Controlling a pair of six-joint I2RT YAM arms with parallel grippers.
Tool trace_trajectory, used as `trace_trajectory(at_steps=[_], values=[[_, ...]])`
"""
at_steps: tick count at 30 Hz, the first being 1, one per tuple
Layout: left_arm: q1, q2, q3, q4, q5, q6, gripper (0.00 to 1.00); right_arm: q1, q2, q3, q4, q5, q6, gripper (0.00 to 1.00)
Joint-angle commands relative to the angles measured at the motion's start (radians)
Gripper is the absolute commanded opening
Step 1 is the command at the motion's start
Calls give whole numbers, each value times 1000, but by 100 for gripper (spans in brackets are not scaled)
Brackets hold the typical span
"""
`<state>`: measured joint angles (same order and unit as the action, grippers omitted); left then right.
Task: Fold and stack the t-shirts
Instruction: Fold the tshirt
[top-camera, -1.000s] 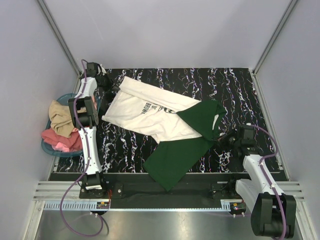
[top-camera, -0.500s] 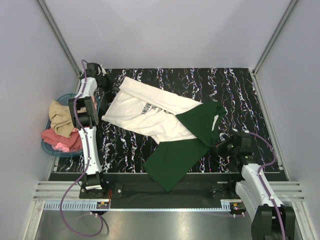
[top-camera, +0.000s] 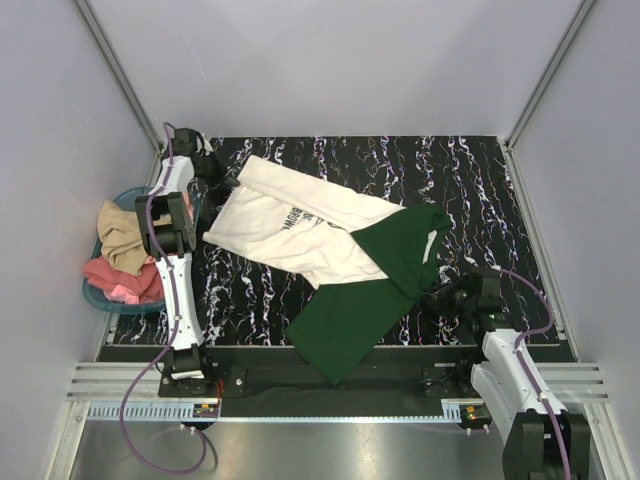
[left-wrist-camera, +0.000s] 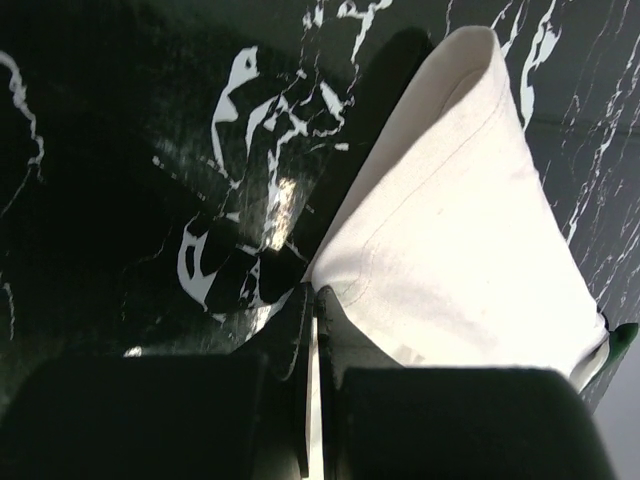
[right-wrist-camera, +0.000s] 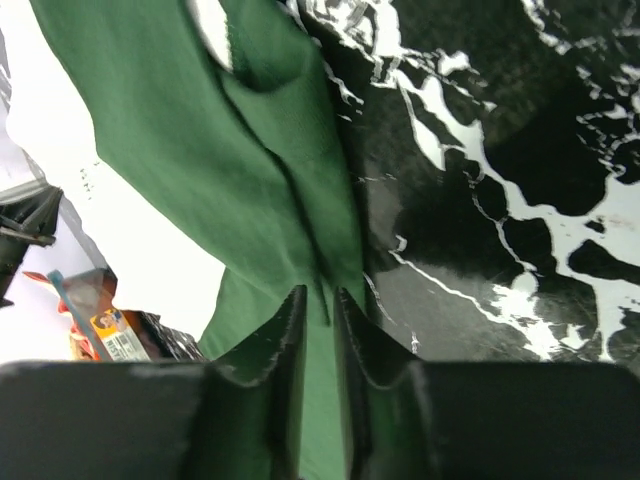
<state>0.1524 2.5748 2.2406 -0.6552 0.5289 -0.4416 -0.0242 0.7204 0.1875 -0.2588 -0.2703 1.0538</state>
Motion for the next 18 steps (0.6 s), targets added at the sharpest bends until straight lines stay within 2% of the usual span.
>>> trace_trajectory(at_steps=[1,4,5,6,10,13,14,18], values=[[4,-111,-30,22,-35,9,0,7,4,79,-19,71,-17,26],[3,-127,-41,22,-35,17,0,7,10,130,-45,91,-29,37],[6,-130,-41,20,-38,15,5,7,13,142,-59,94,-35,39],[6,-131,-41,19,-37,17,20,7,14,167,-66,95,-38,42],[6,-151,-41,9,-29,21,22,6,60,246,-68,152,-64,51],[4,-203,-85,6,-93,-47,30,6,213,378,-36,210,-156,52],[-7,-218,-101,17,-108,-63,31,4,312,415,-27,215,-199,51],[-66,-225,-79,29,-51,-66,34,3,542,608,33,197,-297,45]])
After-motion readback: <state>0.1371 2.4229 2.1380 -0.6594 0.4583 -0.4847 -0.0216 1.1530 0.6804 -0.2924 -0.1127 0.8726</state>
